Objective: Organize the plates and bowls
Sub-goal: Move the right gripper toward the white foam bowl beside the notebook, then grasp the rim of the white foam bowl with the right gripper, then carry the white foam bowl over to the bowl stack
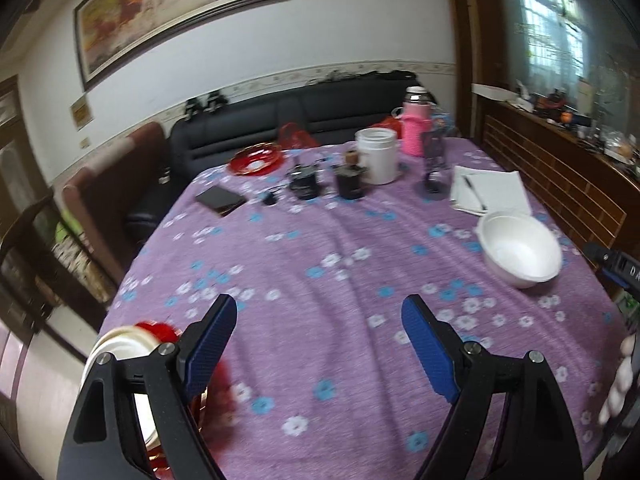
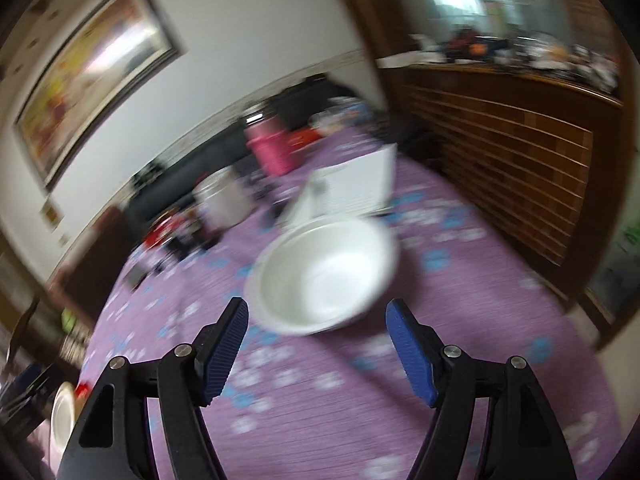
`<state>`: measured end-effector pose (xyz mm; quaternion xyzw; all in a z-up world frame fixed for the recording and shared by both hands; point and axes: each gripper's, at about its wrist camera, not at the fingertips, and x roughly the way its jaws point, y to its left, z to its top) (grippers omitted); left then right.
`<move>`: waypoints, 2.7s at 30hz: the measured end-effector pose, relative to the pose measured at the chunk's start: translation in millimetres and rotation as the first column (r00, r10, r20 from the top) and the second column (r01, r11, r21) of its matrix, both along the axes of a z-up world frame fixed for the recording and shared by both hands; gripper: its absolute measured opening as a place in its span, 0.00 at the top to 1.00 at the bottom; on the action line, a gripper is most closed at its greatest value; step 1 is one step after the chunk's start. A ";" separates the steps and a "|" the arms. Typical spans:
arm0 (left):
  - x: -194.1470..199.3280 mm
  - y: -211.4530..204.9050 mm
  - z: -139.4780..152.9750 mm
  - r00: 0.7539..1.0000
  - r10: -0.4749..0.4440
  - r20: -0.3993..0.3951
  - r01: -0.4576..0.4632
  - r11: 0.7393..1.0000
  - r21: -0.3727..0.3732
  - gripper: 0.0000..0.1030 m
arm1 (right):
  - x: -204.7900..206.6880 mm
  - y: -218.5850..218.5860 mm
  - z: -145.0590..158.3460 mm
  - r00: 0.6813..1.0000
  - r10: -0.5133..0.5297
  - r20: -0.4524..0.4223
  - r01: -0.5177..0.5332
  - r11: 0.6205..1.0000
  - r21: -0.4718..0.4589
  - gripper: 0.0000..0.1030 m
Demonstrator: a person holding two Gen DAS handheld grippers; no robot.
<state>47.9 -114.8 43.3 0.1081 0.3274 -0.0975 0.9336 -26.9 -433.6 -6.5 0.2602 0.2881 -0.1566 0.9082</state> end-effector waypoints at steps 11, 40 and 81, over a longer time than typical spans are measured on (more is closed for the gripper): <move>58.1 -65.7 -8.7 0.974 -0.129 -0.187 0.104 0.985 -0.140 0.19 | 52.5 -45.1 -7.9 0.999 -0.048 -0.003 0.048 0.998 0.045 0.27; 169.9 -205.7 -110.5 0.889 -0.226 -0.398 0.161 0.969 -0.189 0.37 | 109.7 -51.1 -85.1 0.990 0.043 -0.137 -0.019 0.985 0.170 0.49; 55.8 4.7 -31.7 0.984 -0.041 -0.173 0.016 0.989 -0.145 0.82 | 90.7 160.2 -28.9 0.862 0.506 -0.040 -0.505 0.863 0.039 0.87</move>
